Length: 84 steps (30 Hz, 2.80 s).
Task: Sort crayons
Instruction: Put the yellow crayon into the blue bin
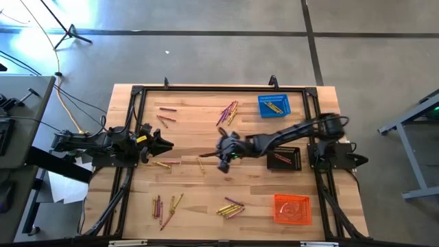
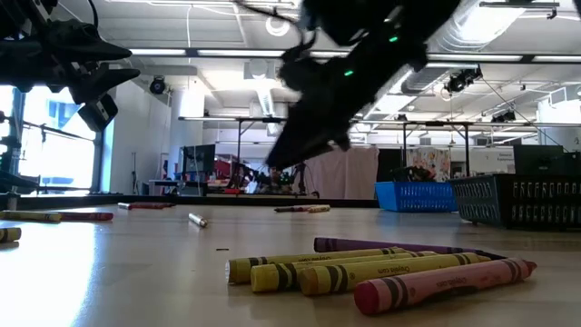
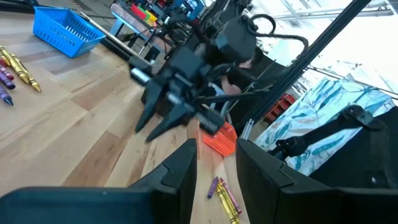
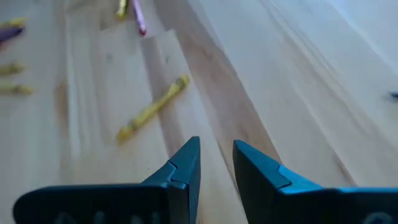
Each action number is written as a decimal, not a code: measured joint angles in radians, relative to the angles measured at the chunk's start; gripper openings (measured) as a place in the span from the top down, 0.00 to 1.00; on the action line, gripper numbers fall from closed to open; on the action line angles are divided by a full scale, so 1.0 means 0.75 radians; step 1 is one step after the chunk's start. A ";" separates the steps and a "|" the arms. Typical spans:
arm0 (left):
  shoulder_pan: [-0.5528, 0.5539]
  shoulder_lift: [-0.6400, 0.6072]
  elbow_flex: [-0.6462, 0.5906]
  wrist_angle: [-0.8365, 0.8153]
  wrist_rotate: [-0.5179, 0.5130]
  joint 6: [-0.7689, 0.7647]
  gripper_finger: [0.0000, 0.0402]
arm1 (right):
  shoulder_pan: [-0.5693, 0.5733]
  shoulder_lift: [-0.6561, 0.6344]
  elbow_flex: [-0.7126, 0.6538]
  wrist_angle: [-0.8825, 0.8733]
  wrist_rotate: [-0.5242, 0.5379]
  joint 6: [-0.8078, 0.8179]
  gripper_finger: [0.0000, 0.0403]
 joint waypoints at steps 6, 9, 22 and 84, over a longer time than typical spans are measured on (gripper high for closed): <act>0.000 0.000 0.000 0.000 0.000 -0.001 0.75 | 0.005 0.271 0.373 -0.073 0.016 0.116 0.81; 0.000 0.000 0.000 0.000 0.000 0.000 0.75 | 0.019 0.380 0.577 -0.244 0.095 0.155 0.81; 0.000 0.000 0.000 0.000 0.000 -0.001 0.75 | 0.085 0.670 1.208 -0.961 0.223 0.639 0.81; 0.000 0.001 0.000 0.000 0.000 0.000 0.75 | -0.107 0.098 1.224 -2.081 0.252 -0.012 0.97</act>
